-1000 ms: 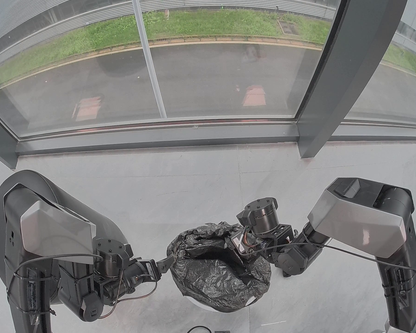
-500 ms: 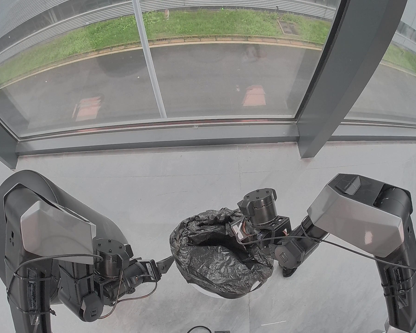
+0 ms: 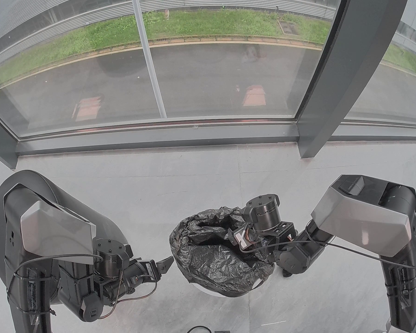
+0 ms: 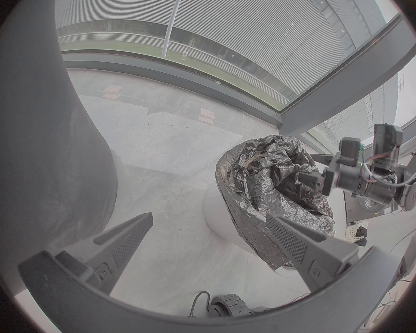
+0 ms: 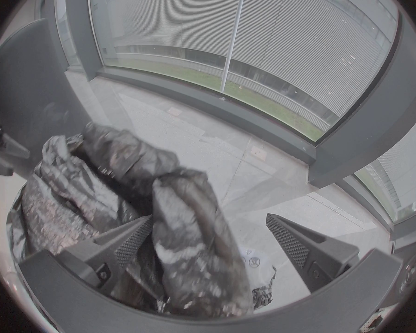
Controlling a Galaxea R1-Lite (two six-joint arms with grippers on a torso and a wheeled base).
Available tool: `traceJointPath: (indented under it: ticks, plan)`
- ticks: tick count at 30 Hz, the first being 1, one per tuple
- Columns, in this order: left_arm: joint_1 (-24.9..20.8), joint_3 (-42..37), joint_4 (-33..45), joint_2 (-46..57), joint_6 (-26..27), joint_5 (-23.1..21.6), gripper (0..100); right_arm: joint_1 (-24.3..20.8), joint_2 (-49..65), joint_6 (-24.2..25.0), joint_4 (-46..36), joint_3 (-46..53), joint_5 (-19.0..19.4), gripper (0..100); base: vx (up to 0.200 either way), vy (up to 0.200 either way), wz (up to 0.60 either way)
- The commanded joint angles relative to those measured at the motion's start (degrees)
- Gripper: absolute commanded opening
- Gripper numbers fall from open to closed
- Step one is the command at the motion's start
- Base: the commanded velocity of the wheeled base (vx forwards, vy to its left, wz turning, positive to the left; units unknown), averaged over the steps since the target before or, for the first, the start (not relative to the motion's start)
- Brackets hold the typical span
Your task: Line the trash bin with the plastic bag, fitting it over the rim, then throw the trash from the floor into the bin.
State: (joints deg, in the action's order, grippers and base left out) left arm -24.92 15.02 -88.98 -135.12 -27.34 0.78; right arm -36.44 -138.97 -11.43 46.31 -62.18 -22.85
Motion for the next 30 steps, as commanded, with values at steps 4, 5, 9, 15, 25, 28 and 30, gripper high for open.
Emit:
traceJointPath:
  ticks: [4,5,9,15,25,28,30]
  plan:
    - [0.04,-0.08,-0.14,-0.06,-0.08,0.01,100,-2.67,8.37,0.45,0.62,10.42,2.54,100,0.0,0.0,0.0]
    - [0.04,-0.08,-0.14,-0.06,-0.17,0.01,100,-3.03,9.42,0.54,0.8,11.73,2.89,100,0.0,0.0,0.0]
    - [0.04,0.01,-0.14,-0.06,-0.34,0.01,100,-4.08,12.59,0.62,0.8,14.9,3.42,100,0.0,0.0,0.0]
    - [0.04,-0.08,-0.14,0.03,-0.34,0.01,100,-7.6,17.33,2.12,0.62,19.56,8.96,100,0.0,0.0,0.0]
    - [0.04,-0.08,-0.14,-0.06,-0.34,0.19,100,-13.75,14.7,2.29,-0.08,18.85,17.75,100,0.0,0.0,0.0]
    - [0.04,0.01,-0.14,-0.06,-0.34,0.19,100,-15.77,12.5,2.56,0.18,18.77,17.75,100,0.0,0.0,0.0]
    - [0.04,0.01,-0.14,-0.06,-0.34,0.19,100,-16.91,11.44,3.61,0.36,18.5,17.75,100,0.0,0.0,0.0]
